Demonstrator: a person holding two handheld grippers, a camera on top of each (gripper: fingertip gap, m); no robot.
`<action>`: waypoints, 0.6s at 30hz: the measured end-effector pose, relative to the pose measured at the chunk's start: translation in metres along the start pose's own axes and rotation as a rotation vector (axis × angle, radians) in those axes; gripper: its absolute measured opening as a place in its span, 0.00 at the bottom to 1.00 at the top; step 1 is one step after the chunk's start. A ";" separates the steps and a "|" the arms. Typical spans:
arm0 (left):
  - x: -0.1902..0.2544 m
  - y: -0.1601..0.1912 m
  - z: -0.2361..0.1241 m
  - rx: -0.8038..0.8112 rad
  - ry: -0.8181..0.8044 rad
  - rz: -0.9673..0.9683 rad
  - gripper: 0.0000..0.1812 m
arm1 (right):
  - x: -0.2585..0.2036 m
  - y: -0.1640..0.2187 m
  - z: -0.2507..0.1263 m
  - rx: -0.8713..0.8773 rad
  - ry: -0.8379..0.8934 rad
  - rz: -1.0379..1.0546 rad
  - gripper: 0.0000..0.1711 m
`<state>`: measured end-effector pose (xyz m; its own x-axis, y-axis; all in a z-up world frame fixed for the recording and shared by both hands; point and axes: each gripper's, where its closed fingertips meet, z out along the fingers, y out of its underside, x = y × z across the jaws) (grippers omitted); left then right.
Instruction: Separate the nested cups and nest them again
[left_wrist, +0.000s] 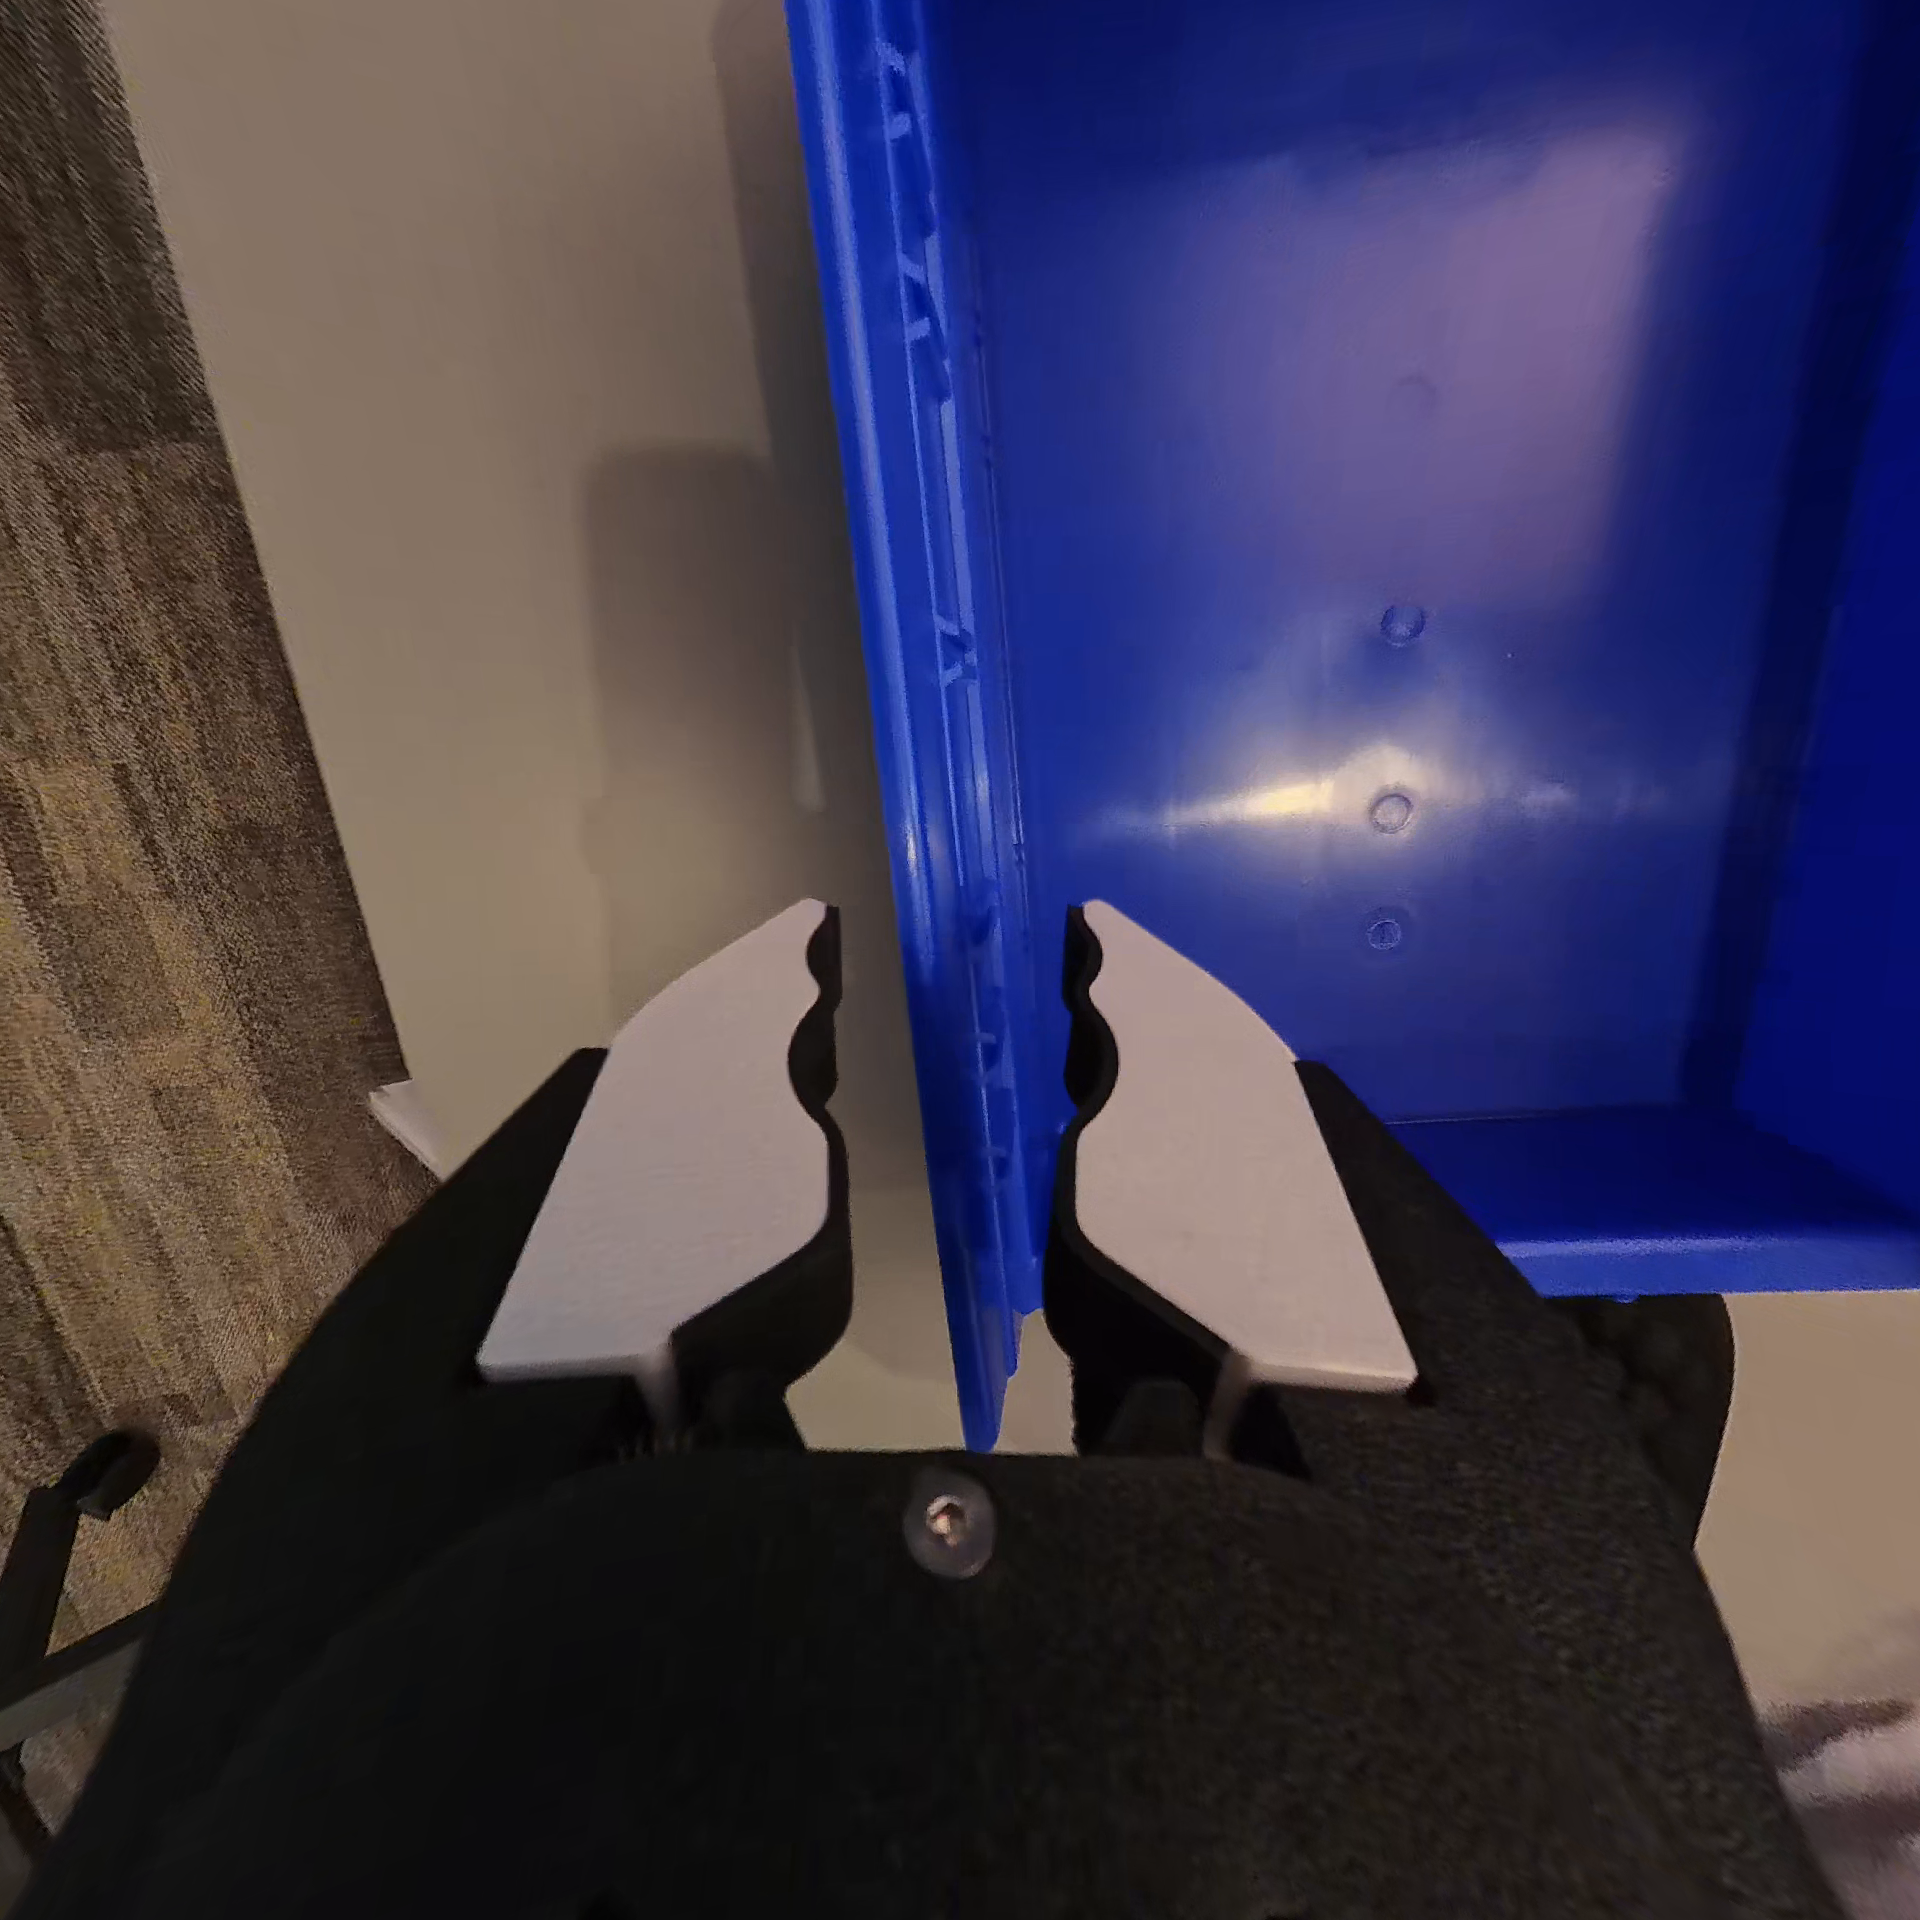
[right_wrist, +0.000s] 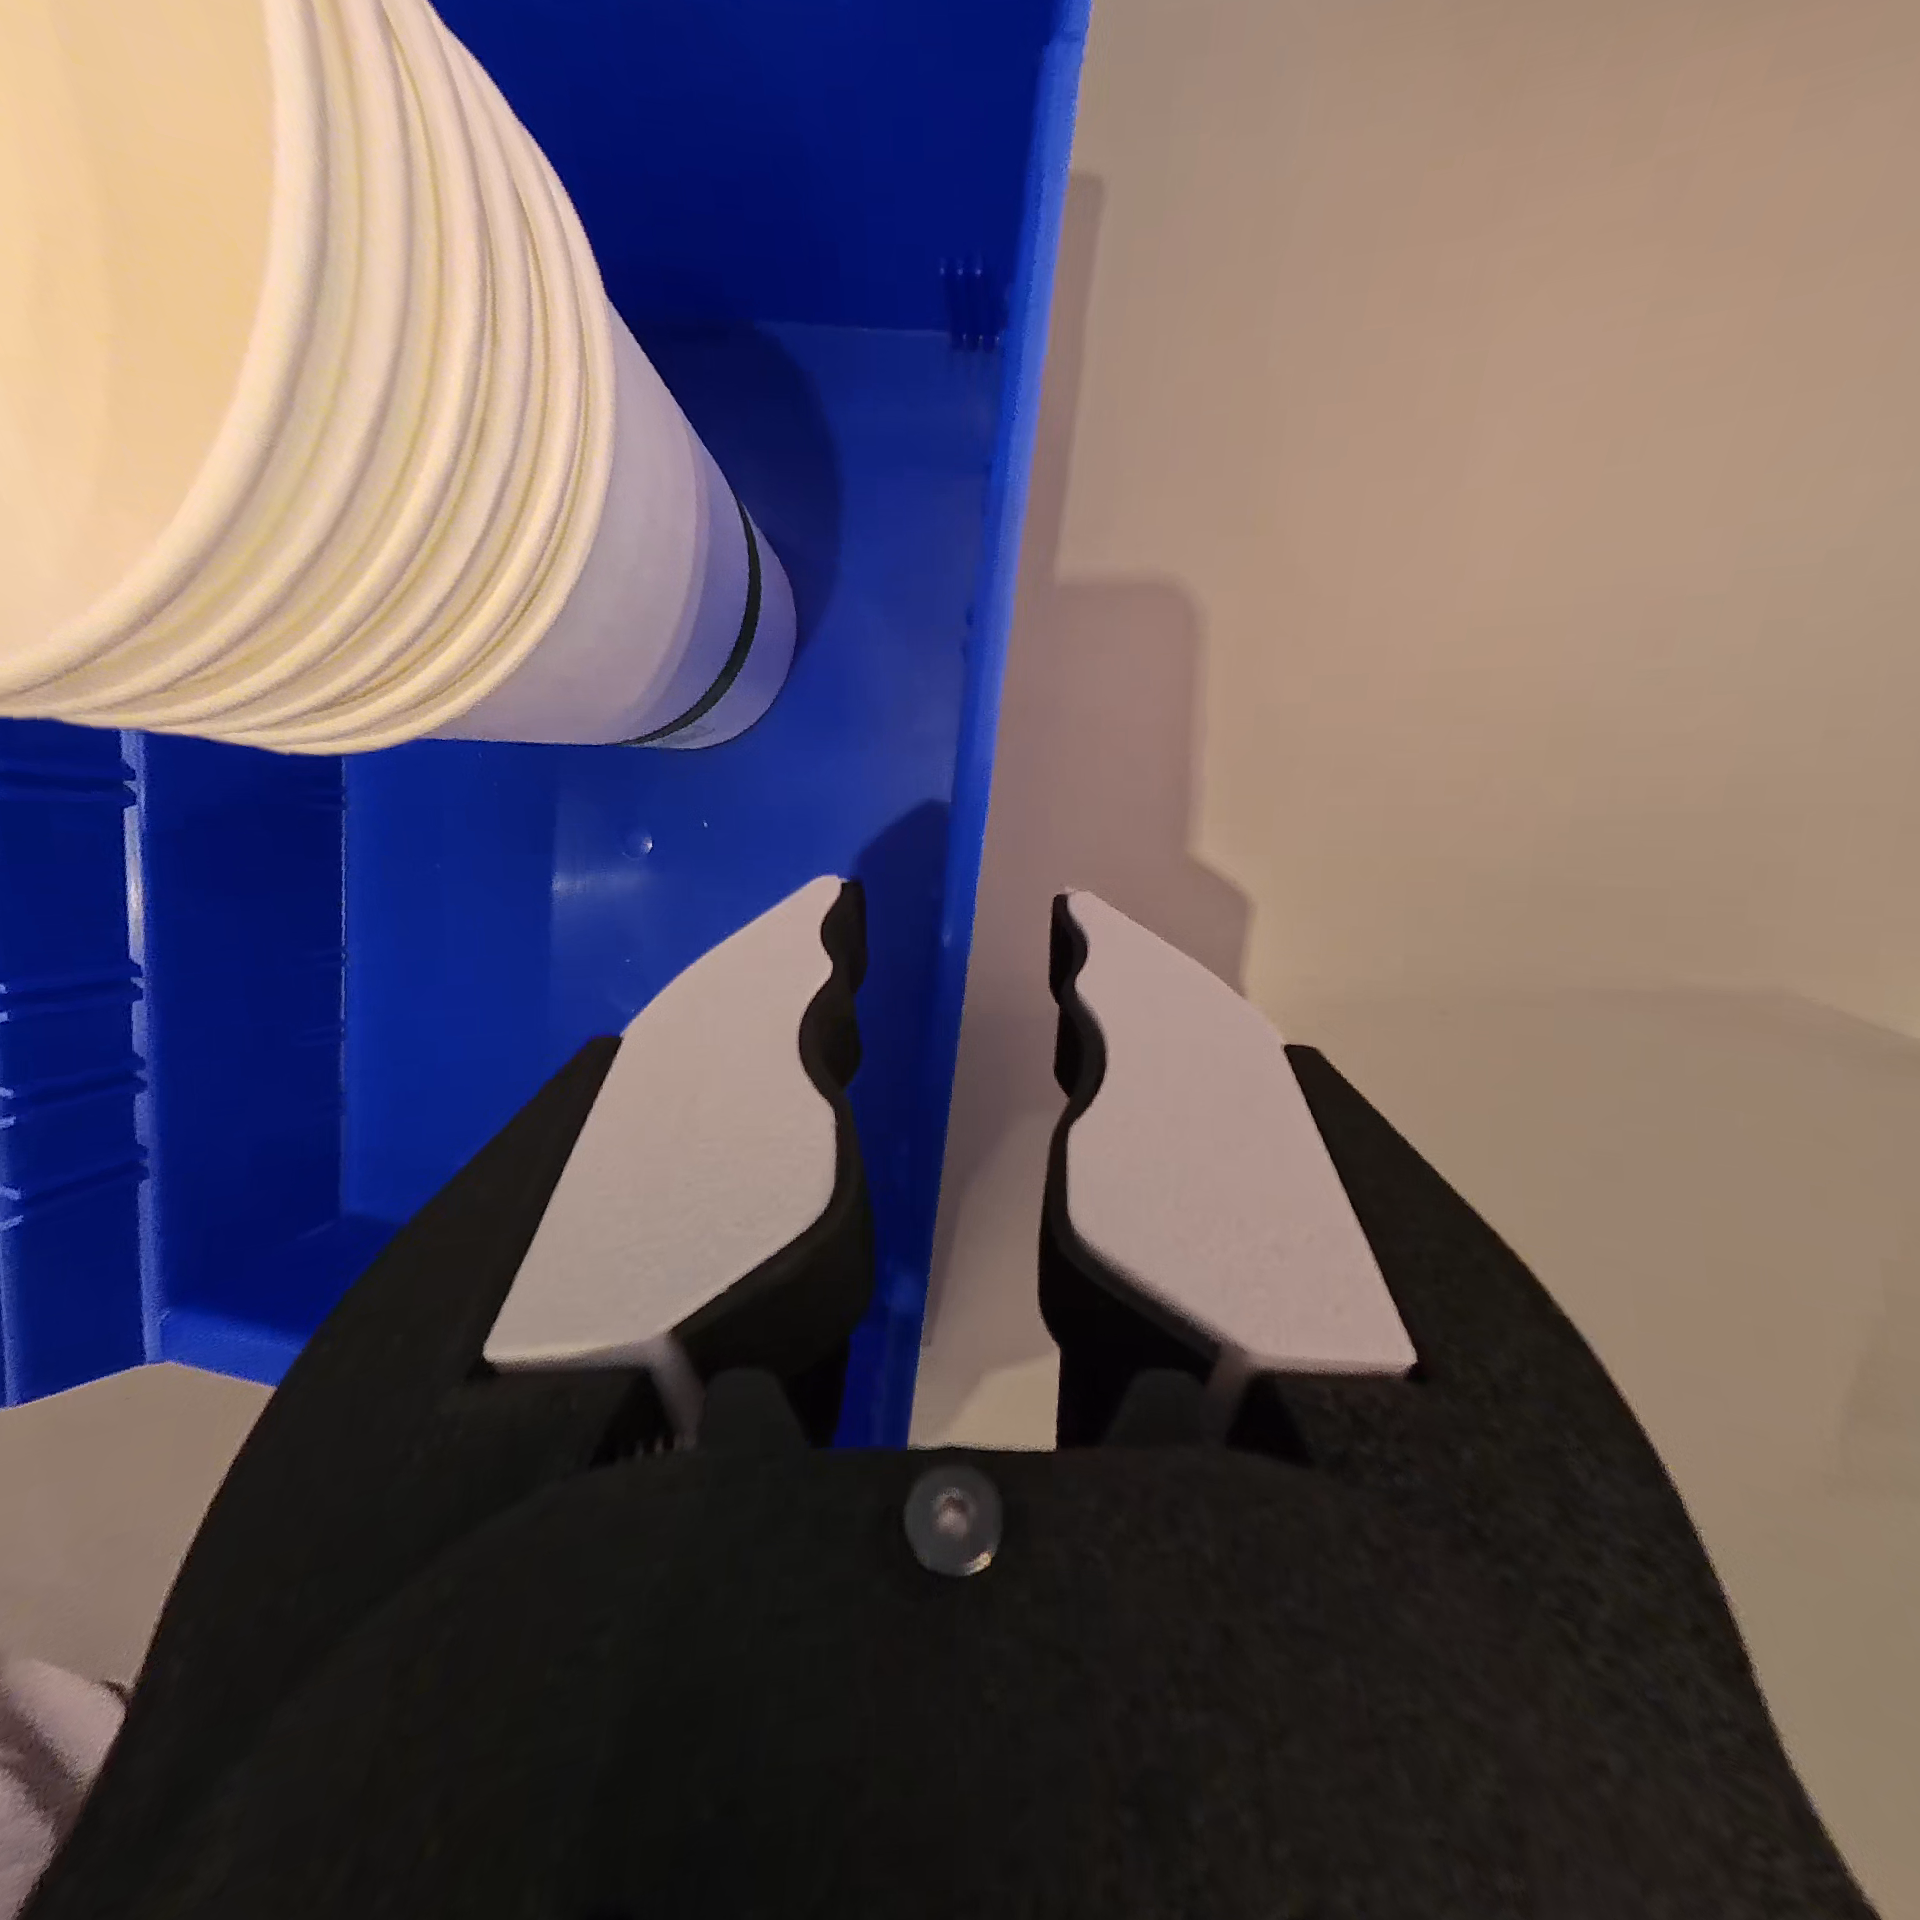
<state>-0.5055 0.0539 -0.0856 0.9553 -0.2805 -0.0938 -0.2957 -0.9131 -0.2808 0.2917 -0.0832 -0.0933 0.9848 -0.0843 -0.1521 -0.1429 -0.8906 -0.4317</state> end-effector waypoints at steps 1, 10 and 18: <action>0.001 0.001 0.002 -0.011 0.004 0.001 0.22 | -0.001 0.001 0.001 -0.007 -0.002 0.003 0.20; 0.003 0.004 0.014 -0.069 0.001 0.020 0.15 | -0.007 0.001 0.007 -0.044 -0.009 0.018 0.09; 0.004 0.007 0.019 -0.094 0.013 0.020 0.08 | -0.003 0.006 0.010 -0.057 -0.018 0.044 0.05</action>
<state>-0.5038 0.0519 -0.1064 0.9495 -0.3019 -0.0856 -0.3129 -0.9311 -0.1876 0.2870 -0.0836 -0.1042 0.9757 -0.1164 -0.1856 -0.1795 -0.9105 -0.3726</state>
